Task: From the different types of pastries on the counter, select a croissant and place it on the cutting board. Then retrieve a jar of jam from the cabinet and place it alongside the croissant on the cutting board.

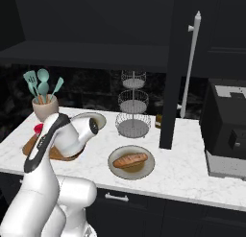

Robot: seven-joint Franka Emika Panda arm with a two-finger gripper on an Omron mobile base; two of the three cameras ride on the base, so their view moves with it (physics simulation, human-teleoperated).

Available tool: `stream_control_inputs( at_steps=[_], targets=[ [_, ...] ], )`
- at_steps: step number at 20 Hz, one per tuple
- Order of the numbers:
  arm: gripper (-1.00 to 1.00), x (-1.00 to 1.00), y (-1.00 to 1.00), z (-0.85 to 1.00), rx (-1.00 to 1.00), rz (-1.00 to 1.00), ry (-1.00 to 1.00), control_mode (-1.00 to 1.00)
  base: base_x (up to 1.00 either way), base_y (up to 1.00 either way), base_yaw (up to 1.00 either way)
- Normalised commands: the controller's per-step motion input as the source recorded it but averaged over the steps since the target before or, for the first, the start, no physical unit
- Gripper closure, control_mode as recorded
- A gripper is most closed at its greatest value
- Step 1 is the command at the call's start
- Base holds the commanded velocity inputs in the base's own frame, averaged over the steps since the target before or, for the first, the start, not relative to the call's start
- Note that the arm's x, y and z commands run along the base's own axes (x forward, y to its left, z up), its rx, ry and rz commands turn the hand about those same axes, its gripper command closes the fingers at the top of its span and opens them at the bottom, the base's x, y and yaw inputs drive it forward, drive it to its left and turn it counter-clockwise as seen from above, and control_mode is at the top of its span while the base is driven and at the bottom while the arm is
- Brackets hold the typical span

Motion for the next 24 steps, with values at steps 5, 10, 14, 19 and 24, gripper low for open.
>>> stream_control_inputs(
  at_steps=[5,10,14,19,24],
  targets=[
    [1.0,0.08,0.0,-1.0,0.17,-0.01,0.0,-1.0,0.0,0.0,0.0],
    [1.0,0.0,0.03,-0.89,0.05,0.0,0.0,-1.0,0.0,0.0,0.0],
    [1.0,-0.01,0.16,-0.18,0.02,-0.02,-0.03,-1.0,0.0,0.0,0.0],
    [1.0,0.0,0.19,-0.08,0.03,-0.02,0.0,-1.0,0.0,0.0,0.0],
    [1.0,0.0,0.11,-0.15,0.0,-0.02,0.0,-1.0,0.0,0.0,0.0]
  ],
)
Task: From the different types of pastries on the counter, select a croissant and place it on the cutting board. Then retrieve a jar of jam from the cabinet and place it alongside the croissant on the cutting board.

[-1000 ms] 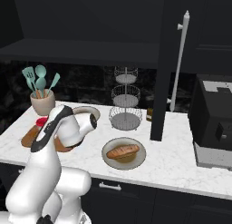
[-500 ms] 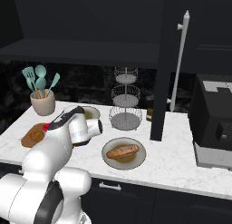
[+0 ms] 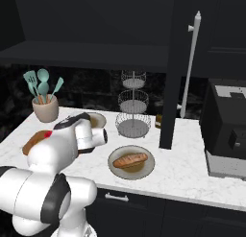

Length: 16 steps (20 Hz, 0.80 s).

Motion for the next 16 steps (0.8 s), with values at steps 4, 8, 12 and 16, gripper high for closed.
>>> stream_control_inputs(
  at_steps=[4,8,12,16],
  targets=[
    [1.0,0.0,0.0,-0.08,0.0,-0.01,0.0,-1.0,0.0,0.0,0.0],
    [1.0,0.0,0.0,-0.1,0.0,-0.01,0.0,-1.0,0.0,0.0,0.0],
    [1.0,0.01,0.0,-0.14,0.0,-0.02,0.0,-1.0,0.0,0.0,0.0],
    [1.0,0.09,0.0,-0.16,0.0,-0.02,0.0,-1.0,0.0,0.0,0.0]
  ],
)
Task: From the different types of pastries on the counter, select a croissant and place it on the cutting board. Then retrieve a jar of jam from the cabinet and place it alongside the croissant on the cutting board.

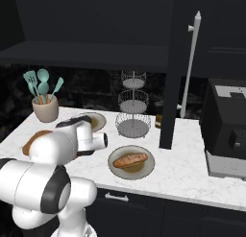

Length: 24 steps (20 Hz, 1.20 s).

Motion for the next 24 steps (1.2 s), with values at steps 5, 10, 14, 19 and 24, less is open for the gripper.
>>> stream_control_inputs(
  at_steps=[5,10,14,19,24],
  targets=[
    [1.0,0.34,0.0,-0.06,0.0,-0.04,0.0,-1.0,0.0,0.0,0.0],
    [1.0,0.38,0.0,-0.2,0.0,-0.05,0.0,-1.0,0.0,0.0,0.0],
    [1.0,0.39,0.0,-0.34,0.0,-0.04,0.0,-1.0,0.0,0.0,0.0],
    [1.0,0.34,0.0,-0.25,0.0,-0.03,0.0,-1.0,0.0,0.0,0.0],
    [-1.0,0.2,0.0,-0.12,0.0,-0.03,0.0,-1.0,0.0,0.0,0.0]
  ],
)
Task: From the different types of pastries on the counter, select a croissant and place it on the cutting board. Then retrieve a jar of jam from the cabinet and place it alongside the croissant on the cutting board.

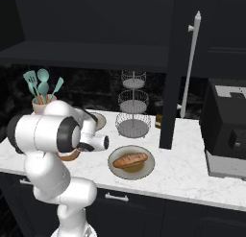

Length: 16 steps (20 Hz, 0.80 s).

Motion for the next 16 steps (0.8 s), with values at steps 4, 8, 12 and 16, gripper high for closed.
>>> stream_control_inputs(
  at_steps=[4,8,12,16],
  targets=[
    [-1.0,0.03,-0.02,-0.03,0.0,-0.02,0.0,-1.0,0.0,0.0,0.0],
    [-1.0,-0.02,0.0,0.0,0.0,0.0,0.0,-1.0,0.0,0.0,0.0],
    [-1.0,-0.11,-0.01,0.04,0.01,0.0,-0.03,-1.0,0.0,0.0,0.0],
    [-1.0,-0.37,-0.17,0.41,0.09,-0.04,-0.1,-1.0,0.0,0.0,0.0]
  ],
)
